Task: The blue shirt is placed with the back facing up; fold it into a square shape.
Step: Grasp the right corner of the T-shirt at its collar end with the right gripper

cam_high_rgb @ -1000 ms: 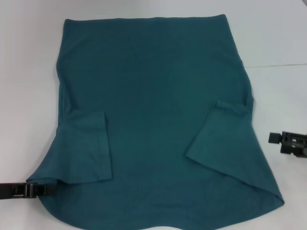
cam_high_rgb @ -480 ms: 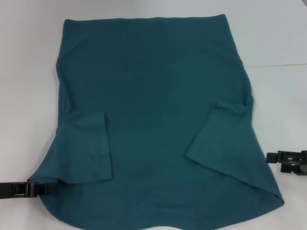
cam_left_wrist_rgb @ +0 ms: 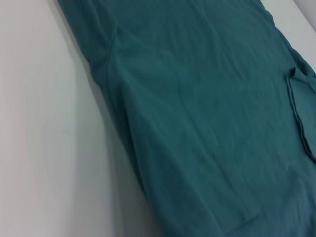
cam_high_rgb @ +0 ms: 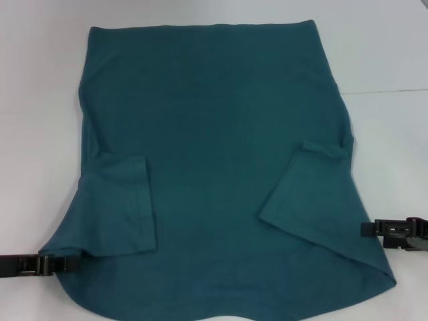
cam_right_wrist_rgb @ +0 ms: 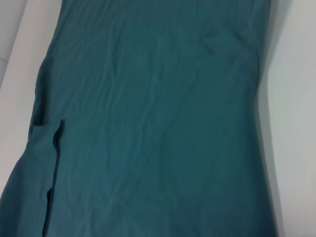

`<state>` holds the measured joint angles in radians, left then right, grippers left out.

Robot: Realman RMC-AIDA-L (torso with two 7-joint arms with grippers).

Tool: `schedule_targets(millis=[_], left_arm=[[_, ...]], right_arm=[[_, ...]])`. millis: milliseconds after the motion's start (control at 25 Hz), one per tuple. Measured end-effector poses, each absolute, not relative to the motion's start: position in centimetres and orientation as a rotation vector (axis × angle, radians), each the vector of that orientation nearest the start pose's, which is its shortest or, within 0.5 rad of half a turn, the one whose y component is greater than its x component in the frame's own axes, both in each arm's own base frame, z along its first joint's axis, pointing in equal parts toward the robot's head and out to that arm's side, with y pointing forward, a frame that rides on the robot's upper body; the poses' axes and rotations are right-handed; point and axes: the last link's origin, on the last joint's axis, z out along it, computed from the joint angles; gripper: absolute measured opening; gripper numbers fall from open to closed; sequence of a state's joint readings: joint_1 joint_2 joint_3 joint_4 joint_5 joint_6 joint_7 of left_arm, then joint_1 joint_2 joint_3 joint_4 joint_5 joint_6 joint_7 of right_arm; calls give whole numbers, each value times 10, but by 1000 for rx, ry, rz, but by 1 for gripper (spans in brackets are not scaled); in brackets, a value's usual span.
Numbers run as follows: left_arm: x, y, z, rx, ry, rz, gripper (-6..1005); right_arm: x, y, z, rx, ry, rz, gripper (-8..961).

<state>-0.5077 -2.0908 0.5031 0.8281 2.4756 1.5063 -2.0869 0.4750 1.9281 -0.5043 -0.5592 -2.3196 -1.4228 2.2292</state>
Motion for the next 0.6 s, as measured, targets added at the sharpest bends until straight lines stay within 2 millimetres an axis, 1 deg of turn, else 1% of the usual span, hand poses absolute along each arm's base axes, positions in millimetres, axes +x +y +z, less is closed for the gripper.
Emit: schedule_targets(millis=[360,600], left_arm=[[-325,317,26,-2341,-1578,-280,16],[-325,318,26,-2341,-1577,-280,17]], right_arm=[[354,314,43,-2121,1899,416,921],[342,312,40,-2198,1901,456,921]])
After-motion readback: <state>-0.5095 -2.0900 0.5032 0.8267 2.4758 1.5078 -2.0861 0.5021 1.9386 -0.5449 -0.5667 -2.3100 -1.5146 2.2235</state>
